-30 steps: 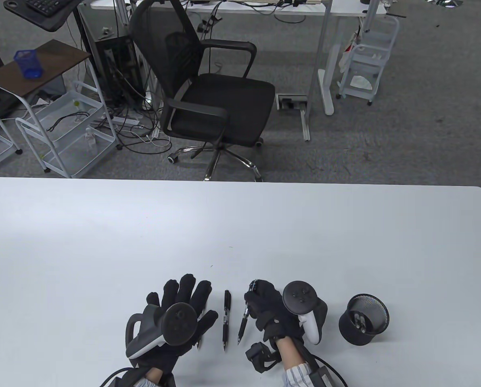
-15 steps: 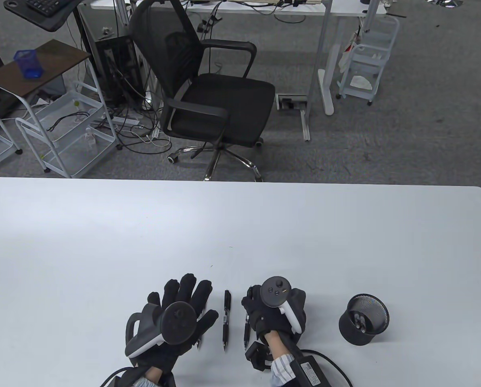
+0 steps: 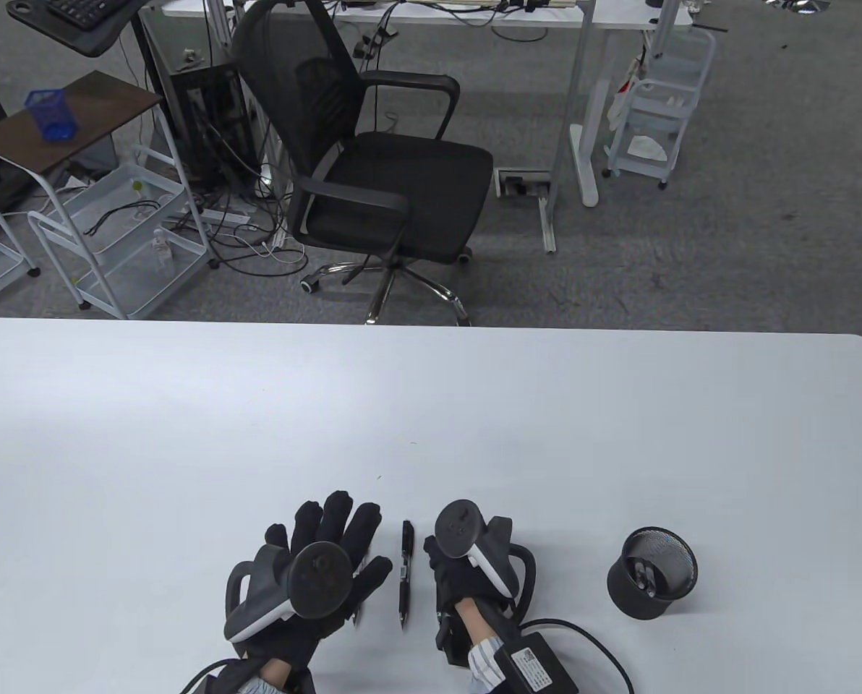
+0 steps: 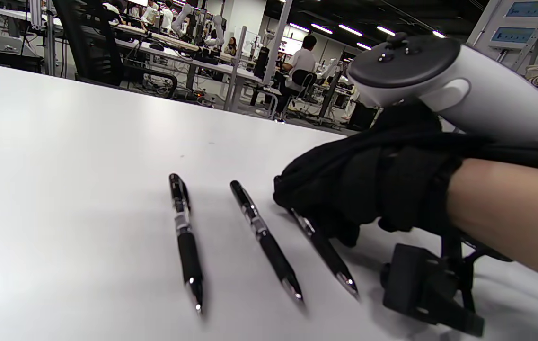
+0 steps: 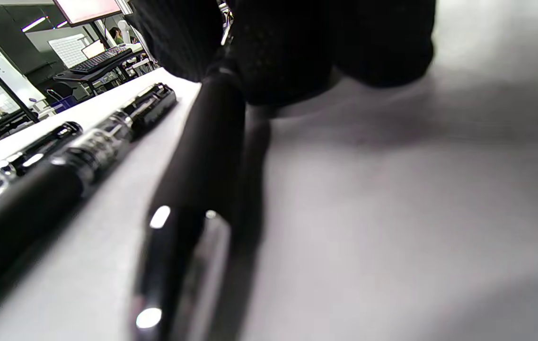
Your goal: Press to open click pens
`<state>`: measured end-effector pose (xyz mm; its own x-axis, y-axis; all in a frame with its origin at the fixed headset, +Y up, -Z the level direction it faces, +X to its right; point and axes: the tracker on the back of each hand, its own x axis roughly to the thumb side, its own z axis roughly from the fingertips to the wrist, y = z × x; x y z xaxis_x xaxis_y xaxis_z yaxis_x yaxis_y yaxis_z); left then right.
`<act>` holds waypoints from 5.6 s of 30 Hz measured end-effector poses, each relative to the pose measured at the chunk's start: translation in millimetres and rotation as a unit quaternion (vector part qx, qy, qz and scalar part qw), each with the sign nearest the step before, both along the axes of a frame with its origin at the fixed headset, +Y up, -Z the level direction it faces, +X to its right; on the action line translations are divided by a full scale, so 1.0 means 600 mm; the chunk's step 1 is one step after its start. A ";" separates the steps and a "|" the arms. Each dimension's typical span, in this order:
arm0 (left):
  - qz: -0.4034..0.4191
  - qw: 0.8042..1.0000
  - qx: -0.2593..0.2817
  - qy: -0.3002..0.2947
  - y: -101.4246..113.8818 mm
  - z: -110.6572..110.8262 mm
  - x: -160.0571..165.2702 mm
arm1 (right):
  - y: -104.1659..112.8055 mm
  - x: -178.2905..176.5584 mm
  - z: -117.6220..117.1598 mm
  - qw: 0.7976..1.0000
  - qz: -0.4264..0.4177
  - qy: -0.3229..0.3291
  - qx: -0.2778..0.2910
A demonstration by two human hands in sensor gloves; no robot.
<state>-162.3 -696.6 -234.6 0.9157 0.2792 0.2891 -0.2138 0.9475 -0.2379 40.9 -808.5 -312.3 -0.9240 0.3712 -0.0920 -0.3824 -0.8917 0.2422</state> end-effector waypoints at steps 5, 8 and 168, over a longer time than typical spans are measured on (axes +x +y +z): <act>0.002 1.000 0.000 -0.001 0.001 0.000 0.000 | 0.000 -0.003 0.000 1.000 0.011 -0.003 0.002; 0.003 1.000 0.001 -0.001 0.001 0.001 0.000 | -0.002 -0.006 0.002 1.000 0.020 -0.008 0.003; 0.011 1.000 0.005 -0.008 0.012 0.008 0.004 | 0.365 0.306 0.120 0.976 0.136 -0.120 0.119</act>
